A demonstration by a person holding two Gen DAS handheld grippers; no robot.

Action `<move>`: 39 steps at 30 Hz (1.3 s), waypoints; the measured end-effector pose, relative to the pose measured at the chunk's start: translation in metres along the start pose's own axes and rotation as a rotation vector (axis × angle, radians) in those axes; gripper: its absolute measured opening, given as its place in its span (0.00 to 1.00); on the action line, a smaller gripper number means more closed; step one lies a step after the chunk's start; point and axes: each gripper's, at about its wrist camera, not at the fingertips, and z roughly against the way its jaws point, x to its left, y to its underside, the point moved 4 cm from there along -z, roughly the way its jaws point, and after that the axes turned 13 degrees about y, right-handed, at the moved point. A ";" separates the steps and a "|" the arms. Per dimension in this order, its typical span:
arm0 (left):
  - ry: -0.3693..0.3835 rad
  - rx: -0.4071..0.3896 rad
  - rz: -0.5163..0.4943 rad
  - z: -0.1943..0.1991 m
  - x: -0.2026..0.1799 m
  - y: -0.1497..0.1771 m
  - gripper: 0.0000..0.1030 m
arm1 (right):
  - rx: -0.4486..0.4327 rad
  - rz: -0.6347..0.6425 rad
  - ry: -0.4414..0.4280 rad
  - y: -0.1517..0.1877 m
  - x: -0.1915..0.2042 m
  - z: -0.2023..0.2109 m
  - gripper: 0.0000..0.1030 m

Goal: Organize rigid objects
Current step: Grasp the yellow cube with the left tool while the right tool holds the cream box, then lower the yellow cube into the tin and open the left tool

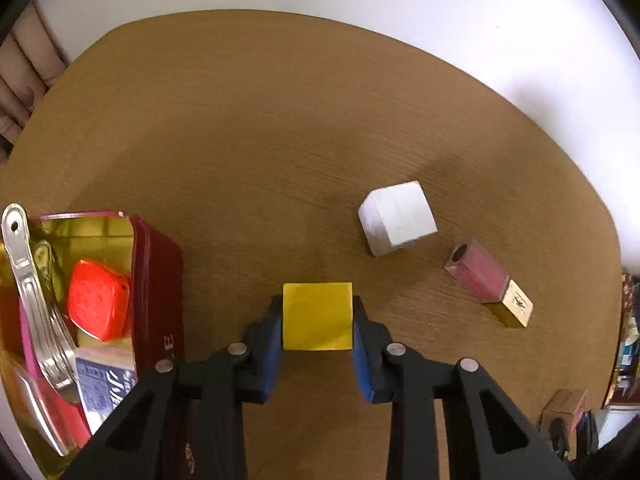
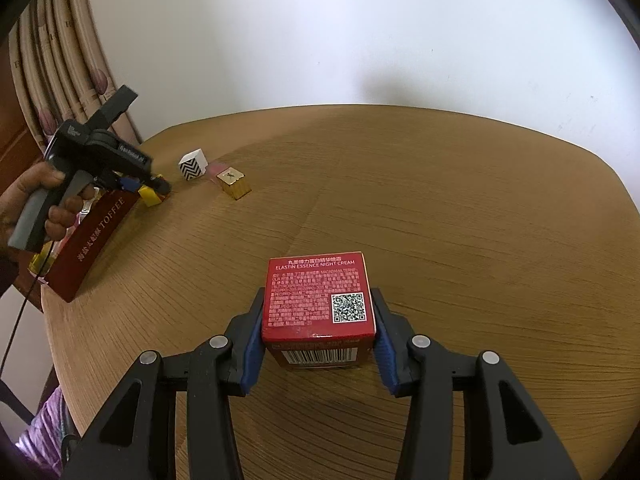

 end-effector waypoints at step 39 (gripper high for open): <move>-0.124 -0.185 0.196 0.140 0.176 0.161 0.32 | 0.051 0.036 0.061 0.000 0.002 -0.011 0.43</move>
